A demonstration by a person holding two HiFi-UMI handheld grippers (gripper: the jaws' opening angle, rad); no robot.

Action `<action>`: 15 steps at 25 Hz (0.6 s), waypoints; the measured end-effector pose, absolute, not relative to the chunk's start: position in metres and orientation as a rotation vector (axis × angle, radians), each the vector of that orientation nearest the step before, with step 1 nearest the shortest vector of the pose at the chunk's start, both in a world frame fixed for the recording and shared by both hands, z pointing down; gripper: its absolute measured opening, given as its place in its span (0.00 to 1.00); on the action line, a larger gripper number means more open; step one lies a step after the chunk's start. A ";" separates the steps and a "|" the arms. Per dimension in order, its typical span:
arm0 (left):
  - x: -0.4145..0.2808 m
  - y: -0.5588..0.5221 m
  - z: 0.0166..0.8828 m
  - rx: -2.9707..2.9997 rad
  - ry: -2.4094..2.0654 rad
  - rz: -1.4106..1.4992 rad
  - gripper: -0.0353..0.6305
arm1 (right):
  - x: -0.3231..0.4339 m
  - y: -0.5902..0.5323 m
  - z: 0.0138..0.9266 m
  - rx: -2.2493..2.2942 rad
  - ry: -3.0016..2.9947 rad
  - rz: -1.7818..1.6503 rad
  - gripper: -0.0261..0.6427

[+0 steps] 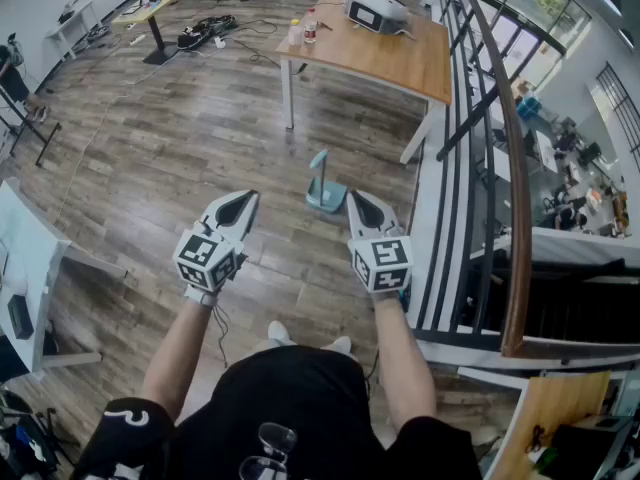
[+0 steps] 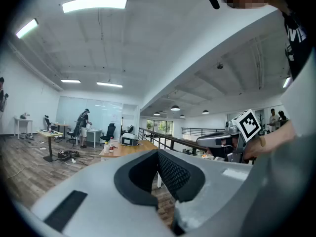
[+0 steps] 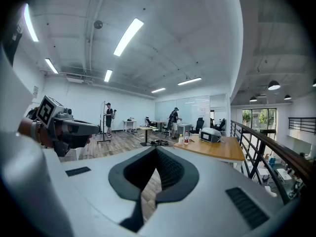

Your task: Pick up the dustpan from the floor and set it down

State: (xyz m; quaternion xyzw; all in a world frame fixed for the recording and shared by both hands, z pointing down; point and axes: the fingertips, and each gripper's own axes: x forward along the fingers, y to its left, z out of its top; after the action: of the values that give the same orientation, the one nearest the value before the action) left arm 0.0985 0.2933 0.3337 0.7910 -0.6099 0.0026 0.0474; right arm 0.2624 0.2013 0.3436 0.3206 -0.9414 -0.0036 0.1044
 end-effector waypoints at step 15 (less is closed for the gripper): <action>0.083 0.292 0.346 2.441 -1.795 -0.006 0.05 | 0.260 0.194 0.350 1.033 -2.727 -0.008 0.03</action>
State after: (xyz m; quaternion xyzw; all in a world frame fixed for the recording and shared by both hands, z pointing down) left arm 0.0832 0.2916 0.3465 0.8044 -0.5915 -0.0018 0.0557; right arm 0.2599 0.1943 0.3504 0.3521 -0.9292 -0.0026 0.1124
